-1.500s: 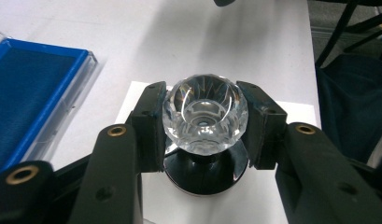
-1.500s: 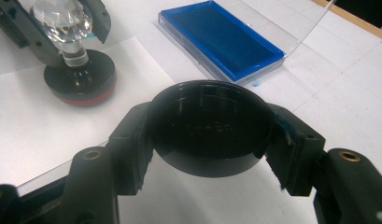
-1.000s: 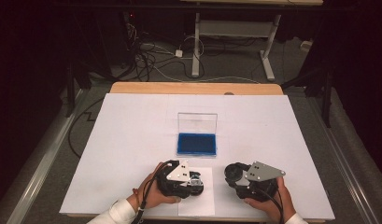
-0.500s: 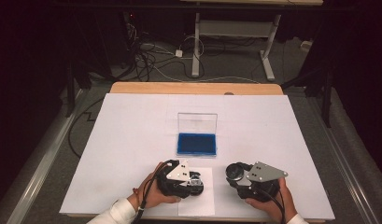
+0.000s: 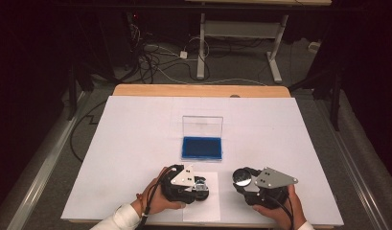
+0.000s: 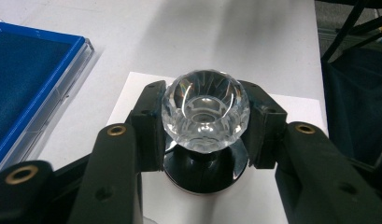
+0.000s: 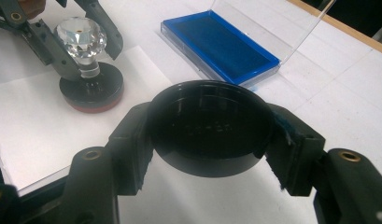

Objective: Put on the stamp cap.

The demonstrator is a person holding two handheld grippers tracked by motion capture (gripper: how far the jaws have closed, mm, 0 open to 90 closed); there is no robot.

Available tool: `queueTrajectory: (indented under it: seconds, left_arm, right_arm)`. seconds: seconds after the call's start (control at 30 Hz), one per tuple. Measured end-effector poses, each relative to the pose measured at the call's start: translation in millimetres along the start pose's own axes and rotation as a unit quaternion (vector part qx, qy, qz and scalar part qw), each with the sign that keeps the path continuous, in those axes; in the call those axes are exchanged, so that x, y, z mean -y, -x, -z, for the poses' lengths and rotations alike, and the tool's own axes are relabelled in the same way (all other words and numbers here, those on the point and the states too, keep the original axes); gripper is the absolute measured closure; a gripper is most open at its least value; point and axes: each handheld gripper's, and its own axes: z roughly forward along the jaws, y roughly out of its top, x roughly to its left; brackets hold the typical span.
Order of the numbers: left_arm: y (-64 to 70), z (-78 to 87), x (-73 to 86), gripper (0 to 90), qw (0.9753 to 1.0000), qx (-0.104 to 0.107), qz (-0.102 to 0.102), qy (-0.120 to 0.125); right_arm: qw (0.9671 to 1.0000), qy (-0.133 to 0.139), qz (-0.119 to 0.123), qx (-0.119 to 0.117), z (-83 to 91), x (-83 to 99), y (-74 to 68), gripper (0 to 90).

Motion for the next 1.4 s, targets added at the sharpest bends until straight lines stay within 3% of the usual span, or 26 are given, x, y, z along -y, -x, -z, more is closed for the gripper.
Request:
queueTrajectory:
  seconds: [0.83,1.03,1.4]
  left_arm:
    - [3.4,-1.2,0.1,54.2,0.9999,-0.015,-0.006,-0.004]
    - [4.0,-0.3,-2.8,54.2,0.9996,-0.019,-0.01,-0.015]
    - [2.2,0.9,-7.1,54.2,0.9996,-0.013,-0.008,-0.024]
  right_arm:
    - [1.0,-0.001,0.002,-0.002,0.2,0.0,-0.6,38.4]
    - [1.0,0.001,0.005,-0.002,1.4,-0.5,-1.1,38.4]
    - [1.0,0.002,0.007,-0.004,2.8,-0.7,-0.6,38.4]
